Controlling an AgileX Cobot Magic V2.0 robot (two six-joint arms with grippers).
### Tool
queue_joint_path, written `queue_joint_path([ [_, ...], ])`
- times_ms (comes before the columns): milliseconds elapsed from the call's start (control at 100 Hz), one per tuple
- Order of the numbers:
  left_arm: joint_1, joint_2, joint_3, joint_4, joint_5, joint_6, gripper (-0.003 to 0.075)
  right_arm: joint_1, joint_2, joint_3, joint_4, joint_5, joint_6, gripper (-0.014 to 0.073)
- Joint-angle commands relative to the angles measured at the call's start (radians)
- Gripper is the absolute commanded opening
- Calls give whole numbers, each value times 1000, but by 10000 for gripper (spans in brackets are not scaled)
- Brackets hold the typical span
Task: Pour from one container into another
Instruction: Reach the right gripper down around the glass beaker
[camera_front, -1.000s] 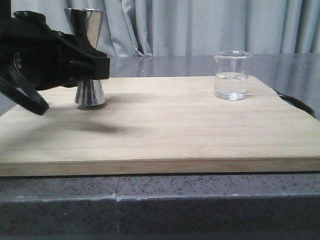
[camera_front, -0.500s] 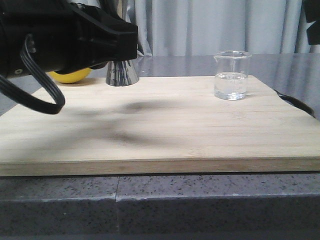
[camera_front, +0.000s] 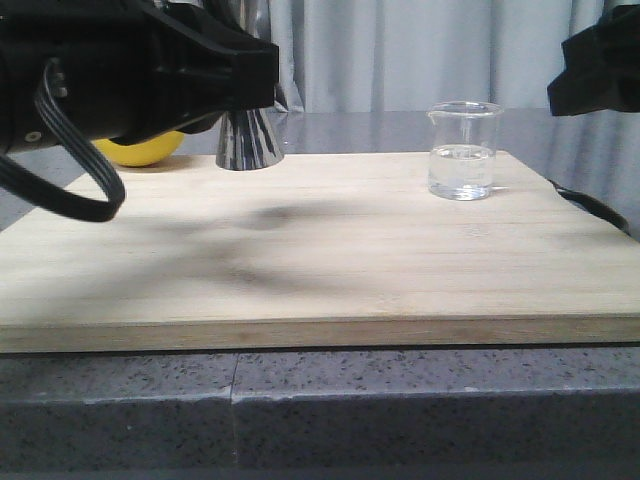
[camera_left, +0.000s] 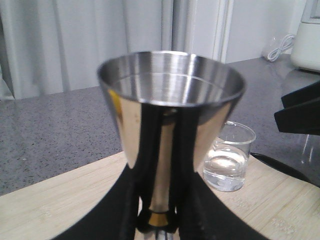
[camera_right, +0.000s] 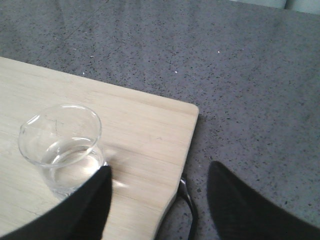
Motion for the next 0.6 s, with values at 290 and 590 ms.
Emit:
queue_joint_path([
  [290, -5, -38, -30, 7, -75, -8, -19, 77, -15, 13, 16, -143, -2, 521],
  [590, -5, -38, -30, 7, -75, -8, -19, 77, 20, 111, 16, -351, -2, 521],
])
